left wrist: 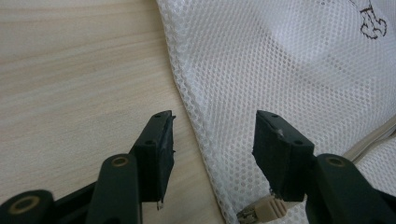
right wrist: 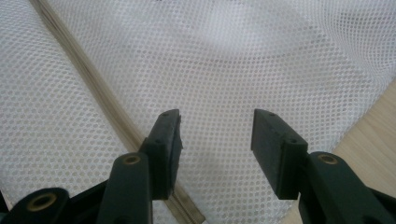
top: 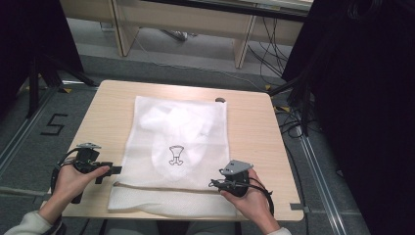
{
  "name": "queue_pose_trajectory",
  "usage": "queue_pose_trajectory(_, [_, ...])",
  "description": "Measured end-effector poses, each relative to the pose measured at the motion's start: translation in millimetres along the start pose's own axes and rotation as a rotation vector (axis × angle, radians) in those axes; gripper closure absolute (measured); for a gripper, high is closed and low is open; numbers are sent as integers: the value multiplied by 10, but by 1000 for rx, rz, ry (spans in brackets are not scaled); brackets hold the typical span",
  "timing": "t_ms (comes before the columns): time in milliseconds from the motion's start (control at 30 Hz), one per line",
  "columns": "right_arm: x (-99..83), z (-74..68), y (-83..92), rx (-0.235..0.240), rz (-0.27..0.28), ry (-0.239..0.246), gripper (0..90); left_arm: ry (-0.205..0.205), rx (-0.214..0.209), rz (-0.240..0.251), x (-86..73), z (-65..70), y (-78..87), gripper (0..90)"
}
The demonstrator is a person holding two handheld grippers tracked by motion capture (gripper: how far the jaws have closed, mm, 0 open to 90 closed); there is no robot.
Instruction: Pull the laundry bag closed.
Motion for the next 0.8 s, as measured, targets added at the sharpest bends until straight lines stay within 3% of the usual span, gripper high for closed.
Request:
queue_pose_trajectory(133, [8,-1,-4,-13,9,17,535,14,7,-2,-3,-7,6,456])
queue_pose_trajectory(333, [39,-55,2,-6,-1,69,617,26,22,-7,-4,-12,-12,463])
queue_pose_trajectory(467, [199,-139,-31,14,52,94,683,70,16,34,41,-3,-2,466])
queue_pose_trajectory(600, [359,-224,-84,51,87,118,713,89,13,57,78,-24,30,476])
queue_pose_trajectory(633, [487,-310,-127,91,104,138,730,115,9,85,115,-41,53,477])
queue_pose_trajectory(667, [530,-346,-143,101,107,137,739,121,0,95,129,-46,57,477])
queue_pose_trajectory(700, [601,-386,-174,120,119,166,746,128,-6,109,142,-50,57,480])
queue_pose_trajectory(800, [803,-528,-250,150,135,189,761,150,-16,112,152,-71,60,487])
Point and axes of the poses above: each handheld gripper's, and its own axes: y roughly backward along the jaws, x roughly out of its top, z roughly to its right, the point moved 10 cm from there along -y, roughly forward along the jaws, and after that the axes turned 12 degrees about y, right-handed, at the moved point
